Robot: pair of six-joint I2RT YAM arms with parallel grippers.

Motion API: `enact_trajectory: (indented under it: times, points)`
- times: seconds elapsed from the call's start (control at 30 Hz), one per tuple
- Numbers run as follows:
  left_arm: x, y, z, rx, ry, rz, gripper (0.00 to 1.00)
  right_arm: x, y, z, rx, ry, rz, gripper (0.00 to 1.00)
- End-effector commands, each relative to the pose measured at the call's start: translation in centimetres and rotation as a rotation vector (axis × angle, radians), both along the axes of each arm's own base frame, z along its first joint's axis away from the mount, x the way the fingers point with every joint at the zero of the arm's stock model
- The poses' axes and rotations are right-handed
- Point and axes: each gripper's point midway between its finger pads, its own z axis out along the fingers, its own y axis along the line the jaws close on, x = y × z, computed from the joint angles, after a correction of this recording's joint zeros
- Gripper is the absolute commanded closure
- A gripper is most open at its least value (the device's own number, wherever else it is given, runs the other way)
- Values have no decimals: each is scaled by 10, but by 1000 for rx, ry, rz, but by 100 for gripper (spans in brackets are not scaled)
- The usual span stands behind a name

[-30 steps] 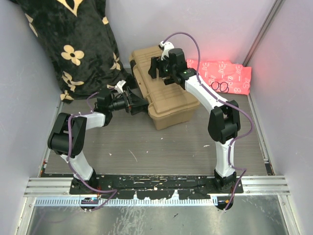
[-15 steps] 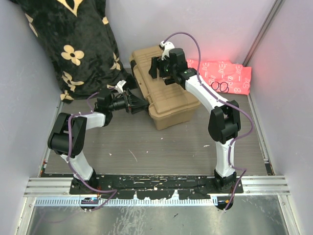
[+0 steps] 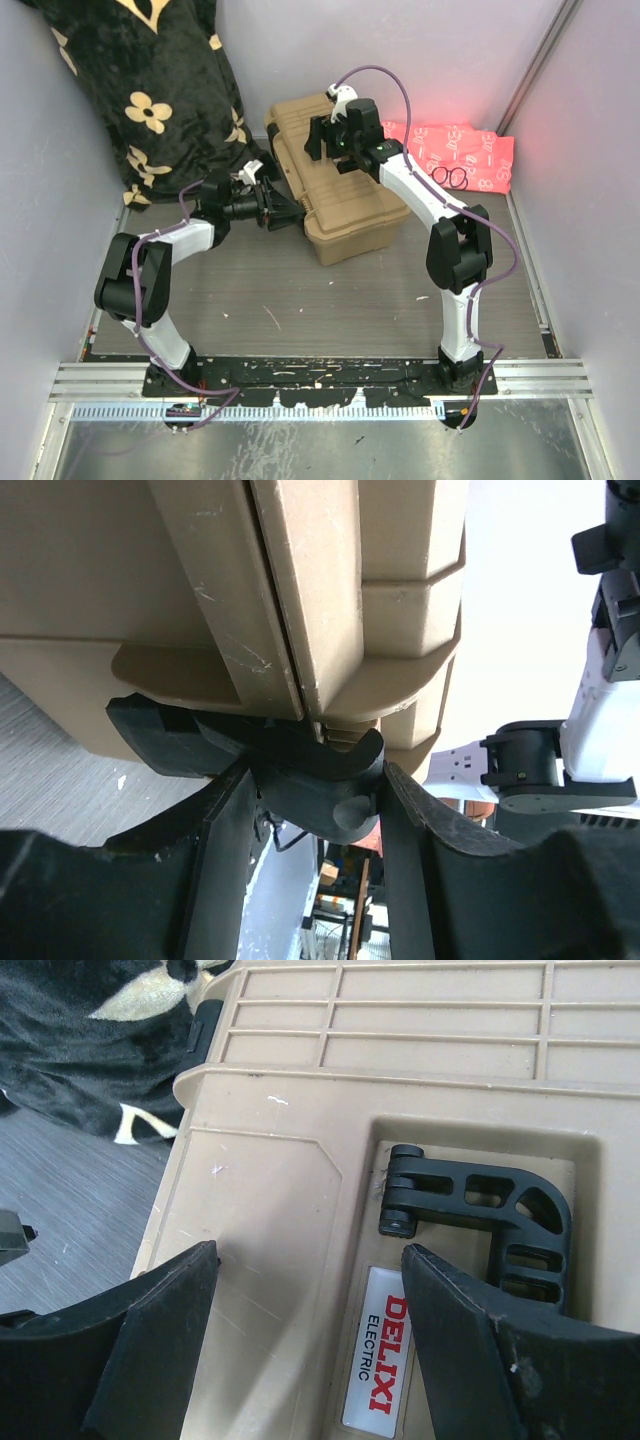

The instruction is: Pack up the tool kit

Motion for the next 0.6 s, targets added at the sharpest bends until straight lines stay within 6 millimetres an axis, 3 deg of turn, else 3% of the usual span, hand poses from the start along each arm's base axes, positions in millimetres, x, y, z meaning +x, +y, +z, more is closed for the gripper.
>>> enact_trajectory:
  times: [0.0, 0.23, 0.57]
  points:
    - [-12, -1, 32, 60, -104, -66, 81, -171, -133, -231, -473, 995, -229, 20]
    - [-25, 8, 25, 188, -35, -108, 89, -170, -129, -235, -455, 1000, -229, 20]
    - [-19, 17, 28, 326, 29, -105, 86, -170, -122, -244, -411, 1007, -230, 20]
